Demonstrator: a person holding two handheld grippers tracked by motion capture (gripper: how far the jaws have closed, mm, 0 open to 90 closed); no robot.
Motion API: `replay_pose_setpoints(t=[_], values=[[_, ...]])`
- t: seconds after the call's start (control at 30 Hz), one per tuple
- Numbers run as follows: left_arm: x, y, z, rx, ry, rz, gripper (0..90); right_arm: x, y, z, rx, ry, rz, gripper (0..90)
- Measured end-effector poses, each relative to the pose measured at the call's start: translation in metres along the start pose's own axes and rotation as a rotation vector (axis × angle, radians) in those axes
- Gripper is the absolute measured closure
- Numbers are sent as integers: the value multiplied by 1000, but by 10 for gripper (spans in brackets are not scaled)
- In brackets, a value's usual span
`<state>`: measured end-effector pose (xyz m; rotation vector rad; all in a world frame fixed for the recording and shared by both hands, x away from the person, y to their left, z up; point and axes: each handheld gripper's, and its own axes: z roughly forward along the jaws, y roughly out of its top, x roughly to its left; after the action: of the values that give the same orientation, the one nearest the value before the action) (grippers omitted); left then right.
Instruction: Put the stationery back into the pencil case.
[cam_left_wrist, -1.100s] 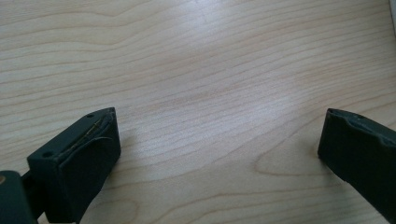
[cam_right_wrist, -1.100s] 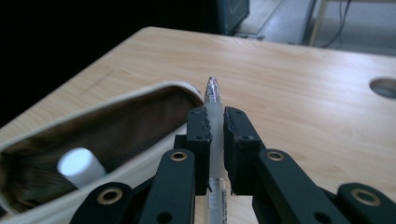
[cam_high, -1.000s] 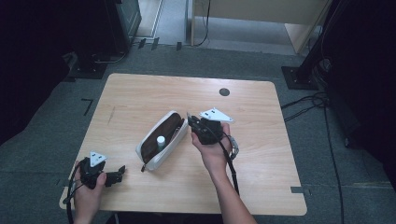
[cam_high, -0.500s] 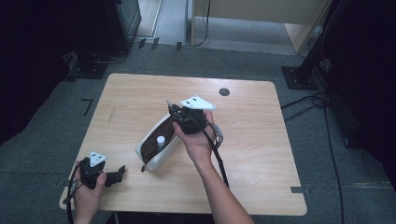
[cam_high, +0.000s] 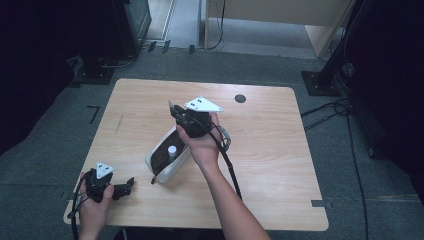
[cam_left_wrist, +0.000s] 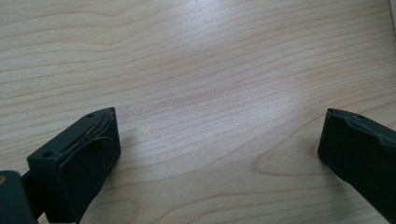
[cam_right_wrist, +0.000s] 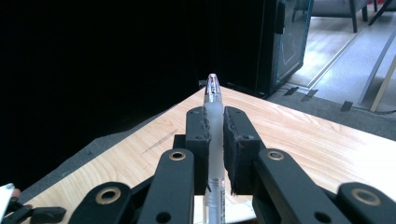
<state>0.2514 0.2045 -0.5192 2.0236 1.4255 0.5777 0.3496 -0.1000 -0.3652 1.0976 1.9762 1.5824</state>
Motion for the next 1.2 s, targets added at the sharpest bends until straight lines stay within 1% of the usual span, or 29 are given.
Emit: replay_pose_setpoints(t=[0.13, 0.17, 0.27, 0.33, 0.43, 0.47, 0.53, 0.63, 0.73, 0.83, 0.9, 0.97, 1.07, 1.17, 1.2], values=[[0, 0, 0, -1, 0, -1, 0, -2, -4, 8, -13, 11, -6, 812], [0, 0, 0, -1, 0, -1, 0, -2, -5, 10, -18, 13, -17, 812], [0, 0, 0, -1, -1, -1, 0, -3, -8, 12, -9, 17, -37, 812], [0, 0, 0, -1, -1, -1, 0, -6, -11, 11, -6, 12, -49, 812], [0, 0, 0, -2, 1, -1, 0, -10, -16, 7, -4, -4, -48, 811], [0, 0, 0, -2, 1, 0, 0, -13, -18, 5, -16, -5, -57, 811], [0, 0, 0, -2, 0, -2, 0, -17, -21, 3, -28, 6, -59, 809], [0, 0, 0, -2, 0, -2, 0, -20, -24, 0, -6, -11, -69, 807], [0, 0, 0, -4, 1, -3, 0, -21, -28, -7, -6, -16, -78, 806], [0, 0, 0, -1, 1, 0, 0, -22, -33, -16, 2, -37, -106, 806], [0, 0, 0, 0, 0, 2, 0, -23, -38, -22, 7, -46, -112, 806], [0, 0, 0, 0, 0, 1, 0, -23, -43, -26, 14, -60, -130, 805], [0, 0, 0, 0, 0, 1, 0, -22, -50, -30, 34, -58, -151, 797], [0, 0, 0, 0, 1, 1, 0, -20, -55, -35, 44, -25, -159, 774], [0, 0, 0, 0, 1, 1, 0, -19, -57, -36, 50, -14, -152, 762]])
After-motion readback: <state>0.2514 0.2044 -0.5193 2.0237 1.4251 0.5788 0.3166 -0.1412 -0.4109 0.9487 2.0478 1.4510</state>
